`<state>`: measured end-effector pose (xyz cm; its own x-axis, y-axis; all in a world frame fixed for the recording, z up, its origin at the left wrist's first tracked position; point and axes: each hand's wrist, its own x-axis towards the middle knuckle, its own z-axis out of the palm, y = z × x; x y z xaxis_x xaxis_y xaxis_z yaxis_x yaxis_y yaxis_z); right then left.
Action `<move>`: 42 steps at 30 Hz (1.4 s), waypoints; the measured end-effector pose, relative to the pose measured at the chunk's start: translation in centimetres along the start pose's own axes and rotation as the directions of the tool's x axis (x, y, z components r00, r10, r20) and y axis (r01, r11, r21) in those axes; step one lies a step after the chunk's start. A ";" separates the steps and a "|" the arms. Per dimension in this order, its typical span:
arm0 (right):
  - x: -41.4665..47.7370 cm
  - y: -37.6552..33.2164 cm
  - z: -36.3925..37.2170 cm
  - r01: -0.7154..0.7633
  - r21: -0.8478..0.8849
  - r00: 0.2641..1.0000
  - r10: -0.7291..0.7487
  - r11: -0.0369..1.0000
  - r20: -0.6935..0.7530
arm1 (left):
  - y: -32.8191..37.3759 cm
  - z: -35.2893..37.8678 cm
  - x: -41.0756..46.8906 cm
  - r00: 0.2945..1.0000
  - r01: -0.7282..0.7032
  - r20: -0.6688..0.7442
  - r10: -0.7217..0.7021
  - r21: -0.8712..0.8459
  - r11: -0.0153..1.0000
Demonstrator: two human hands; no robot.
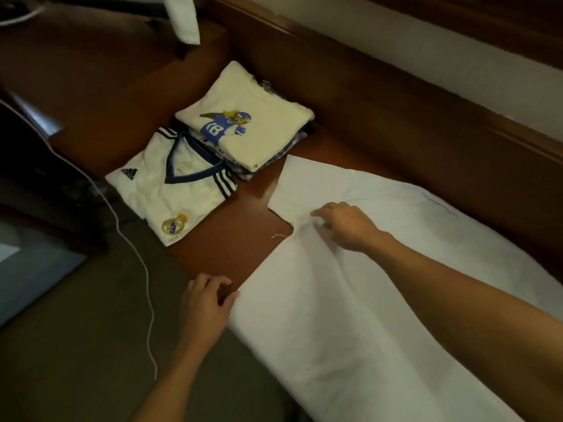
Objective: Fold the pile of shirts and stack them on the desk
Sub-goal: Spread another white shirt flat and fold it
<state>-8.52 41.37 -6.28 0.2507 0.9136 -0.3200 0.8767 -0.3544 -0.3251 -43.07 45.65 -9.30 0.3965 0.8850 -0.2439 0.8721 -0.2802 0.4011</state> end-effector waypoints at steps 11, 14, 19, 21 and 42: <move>10.1 -4.1 -0.3 0.165 -0.284 0.982 -0.183 0.945 -0.039 | -3.1 1.0 -2.7 0.963 0.268 0.103 -0.248 -0.374 0.888; 11.5 -4.3 -0.5 0.220 -0.280 0.969 -0.243 0.934 -0.048 | -3.9 1.7 -3.5 0.944 0.329 0.145 -0.295 -0.430 0.841; 12.1 -4.3 -1.5 0.203 -0.311 0.975 -0.220 0.928 -0.021 | -3.8 3.0 -4.1 0.921 0.370 0.146 -0.362 -0.622 0.690; 11.7 -3.8 -2.0 0.195 -0.319 0.976 -0.217 0.927 -0.034 | -3.4 3.0 -4.4 0.919 0.372 0.152 -0.364 -0.641 0.672; -5.4 5.4 -2.8 -0.096 -0.128 0.975 0.067 0.987 -0.210 | -1.9 3.0 -9.0 0.959 0.228 0.222 -0.175 -0.245 0.942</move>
<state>-3.96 35.10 -3.84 0.3899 0.9091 -0.1468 0.8941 -0.4119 -0.1760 -47.41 37.11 -10.52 0.2916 0.8154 -0.5001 0.8422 0.0290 0.5384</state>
